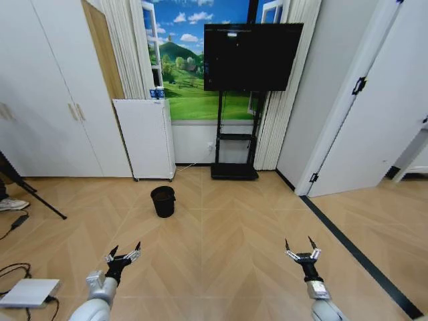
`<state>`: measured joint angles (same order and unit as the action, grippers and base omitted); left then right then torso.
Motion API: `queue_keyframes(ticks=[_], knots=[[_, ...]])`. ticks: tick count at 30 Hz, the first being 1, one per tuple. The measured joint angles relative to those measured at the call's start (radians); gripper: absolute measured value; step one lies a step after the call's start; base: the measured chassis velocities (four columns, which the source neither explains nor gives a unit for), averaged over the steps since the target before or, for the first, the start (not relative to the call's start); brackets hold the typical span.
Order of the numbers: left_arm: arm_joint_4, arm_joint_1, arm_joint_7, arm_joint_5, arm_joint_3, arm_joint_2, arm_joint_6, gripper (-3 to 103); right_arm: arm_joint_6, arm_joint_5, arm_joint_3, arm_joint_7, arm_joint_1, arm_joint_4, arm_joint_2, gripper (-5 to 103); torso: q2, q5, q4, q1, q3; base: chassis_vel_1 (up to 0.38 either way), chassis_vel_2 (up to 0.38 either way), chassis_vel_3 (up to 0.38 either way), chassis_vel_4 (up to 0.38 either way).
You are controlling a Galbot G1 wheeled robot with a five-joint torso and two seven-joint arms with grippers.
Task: Pick up the trash bin and place the garbage on the floor into it.
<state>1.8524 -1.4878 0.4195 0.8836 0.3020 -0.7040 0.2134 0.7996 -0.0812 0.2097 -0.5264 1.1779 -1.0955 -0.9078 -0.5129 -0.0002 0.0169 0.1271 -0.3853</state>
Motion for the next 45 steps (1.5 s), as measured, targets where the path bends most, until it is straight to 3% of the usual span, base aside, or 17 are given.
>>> queue_keyframes(ticks=[15, 20, 28, 30, 31, 32, 40, 45], knots=[[0.028, 0.003, 0.007, 0.003, 0.018, -0.007, -0.003, 100, 0.000, 0.016, 0.025, -0.009, 0.021, -0.009, 0.005, 100, 0.000, 0.0001, -0.0001, 0.001, 0.000, -0.027, 0.001, 0.036, -0.004], [0.056, 0.016, 0.012, -0.012, 0.029, 0.038, -0.026, 100, -0.002, -0.017, 0.014, -0.014, 0.010, -0.019, 0.038, 100, 0.000, 0.0000, 0.0002, 0.001, 0.000, 0.006, -0.001, -0.011, -0.001], [0.061, 0.103, 0.020, 0.049, 0.026, 0.121, -0.036, 100, -0.062, -0.182, -0.107, -0.014, -0.049, -0.159, 0.121, 100, 0.000, 0.0002, -0.0002, 0.001, 0.000, 0.000, 0.000, 0.000, 0.000], [0.069, 0.154, 0.028, 0.110, 0.020, 0.172, -0.049, 100, -0.114, -0.310, -0.184, -0.007, -0.077, -0.249, 0.192, 100, 0.000, 0.0003, -0.0002, 0.001, 0.000, 0.000, 0.000, 0.000, 0.000], [0.069, 0.154, 0.028, 0.110, 0.020, 0.172, -0.049, 100, -0.114, -0.310, -0.184, -0.007, -0.077, -0.249, 0.192, 100, 0.000, 0.0003, -0.0002, 0.001, 0.000, 0.000, 0.000, 0.000, 0.000], [0.067, 0.192, 0.030, 0.128, 0.010, 0.193, -0.053, 100, -0.145, -0.373, -0.225, -0.006, -0.100, -0.291, 0.234, 100, 0.000, 0.0002, 0.0002, 0.001, 0.000, 0.000, 0.000, 0.000, 0.000], [0.051, 0.297, 0.015, 0.191, -0.019, 0.225, -0.086, 100, -0.260, -0.573, -0.407, 0.006, -0.246, -0.441, 0.377, 100, 0.000, -0.0001, 0.0000, 0.001, 0.000, 0.000, 0.000, 0.000, 0.000], [0.043, 0.346, 0.012, 0.217, -0.053, 0.224, -0.102, 100, -0.325, -0.649, -0.469, -0.009, -0.334, -0.490, 0.396, 100, 0.000, 0.0000, -0.0003, 0.001, 0.000, 0.000, 0.000, 0.000, 0.000]])
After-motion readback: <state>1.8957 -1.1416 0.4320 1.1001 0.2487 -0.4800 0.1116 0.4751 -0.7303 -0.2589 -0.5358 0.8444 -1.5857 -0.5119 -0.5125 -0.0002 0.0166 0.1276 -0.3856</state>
